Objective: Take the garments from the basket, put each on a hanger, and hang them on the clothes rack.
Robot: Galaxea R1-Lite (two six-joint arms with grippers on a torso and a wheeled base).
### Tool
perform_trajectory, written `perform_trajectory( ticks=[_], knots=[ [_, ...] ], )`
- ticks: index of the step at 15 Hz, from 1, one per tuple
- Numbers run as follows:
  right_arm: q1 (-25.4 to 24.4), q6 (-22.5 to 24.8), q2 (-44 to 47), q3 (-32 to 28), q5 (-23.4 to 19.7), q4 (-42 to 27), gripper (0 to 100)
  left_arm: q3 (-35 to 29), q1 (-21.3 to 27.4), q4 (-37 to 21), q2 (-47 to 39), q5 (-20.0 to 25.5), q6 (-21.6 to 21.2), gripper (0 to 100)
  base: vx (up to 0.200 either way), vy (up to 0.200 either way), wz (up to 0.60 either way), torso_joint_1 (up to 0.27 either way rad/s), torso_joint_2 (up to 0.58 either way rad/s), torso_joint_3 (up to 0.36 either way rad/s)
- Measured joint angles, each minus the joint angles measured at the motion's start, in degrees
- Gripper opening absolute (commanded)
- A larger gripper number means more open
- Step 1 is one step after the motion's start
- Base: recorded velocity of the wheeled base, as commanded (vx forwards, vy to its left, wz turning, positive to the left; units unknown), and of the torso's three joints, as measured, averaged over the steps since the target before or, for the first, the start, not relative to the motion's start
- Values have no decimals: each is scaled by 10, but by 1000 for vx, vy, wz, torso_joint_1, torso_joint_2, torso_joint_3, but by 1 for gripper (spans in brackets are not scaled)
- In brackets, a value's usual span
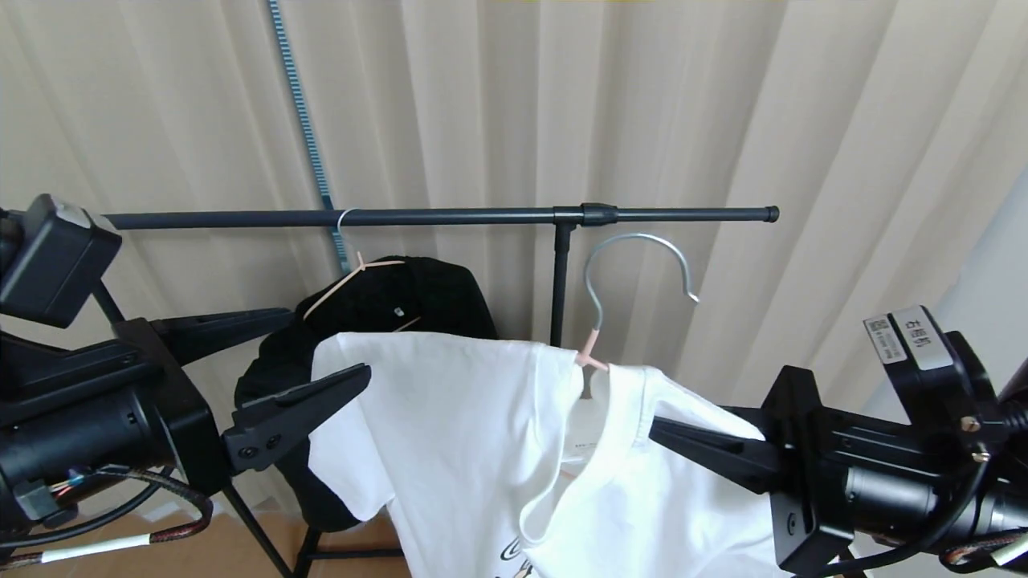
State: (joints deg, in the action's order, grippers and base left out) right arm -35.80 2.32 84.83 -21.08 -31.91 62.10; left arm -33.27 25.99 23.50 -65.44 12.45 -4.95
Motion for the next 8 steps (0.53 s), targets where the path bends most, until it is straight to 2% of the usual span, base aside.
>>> perform_trajectory(
  ticks=[5,6,8],
  knots=[
    [57,-4,-25,17,-120,0,0,22,-70,0,4,118,-1,100,0,0,0,0,0,0],
    [73,-4,-30,20,-147,0,0,26,-79,0,5,128,-1,100,0,0,0,0,0,0],
    [95,-4,-35,21,-174,0,0,34,-87,1,6,133,-1,100,0,0,0,0,0,0]
  ],
)
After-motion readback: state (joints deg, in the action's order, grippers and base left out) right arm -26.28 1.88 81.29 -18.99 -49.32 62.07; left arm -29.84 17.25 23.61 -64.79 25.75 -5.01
